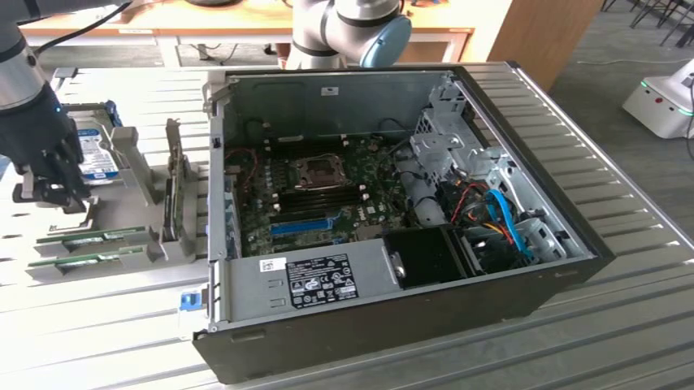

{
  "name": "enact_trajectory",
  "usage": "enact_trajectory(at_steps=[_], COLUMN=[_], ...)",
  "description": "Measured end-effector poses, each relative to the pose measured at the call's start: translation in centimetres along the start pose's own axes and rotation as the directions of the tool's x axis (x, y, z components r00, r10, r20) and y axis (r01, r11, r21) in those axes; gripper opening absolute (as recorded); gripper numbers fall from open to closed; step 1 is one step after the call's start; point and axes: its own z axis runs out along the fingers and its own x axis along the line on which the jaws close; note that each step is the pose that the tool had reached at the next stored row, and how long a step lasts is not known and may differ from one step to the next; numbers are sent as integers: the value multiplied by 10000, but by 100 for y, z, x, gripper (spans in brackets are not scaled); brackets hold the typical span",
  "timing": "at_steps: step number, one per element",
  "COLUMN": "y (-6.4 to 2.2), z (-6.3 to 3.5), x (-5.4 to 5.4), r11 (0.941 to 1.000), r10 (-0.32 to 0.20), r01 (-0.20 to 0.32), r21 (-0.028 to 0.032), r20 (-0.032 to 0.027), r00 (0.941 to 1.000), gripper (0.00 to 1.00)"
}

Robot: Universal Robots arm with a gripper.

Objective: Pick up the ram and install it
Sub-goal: 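Pick up the ram and move it above insertion slot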

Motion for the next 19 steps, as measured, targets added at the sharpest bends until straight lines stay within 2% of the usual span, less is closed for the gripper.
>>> enact_trajectory(at_steps=[4, 13, 19], y=[-1, -1, -3], z=[33, 39, 36], x=[1, 3, 57], r11=[10000, 10000, 10000], r10=[0, 2, -1], r01=[0, -2, 1], r21=[0, 2, 0], r20=[0, 1, 0], r00=[10000, 10000, 10000], gripper=[31, 31, 31])
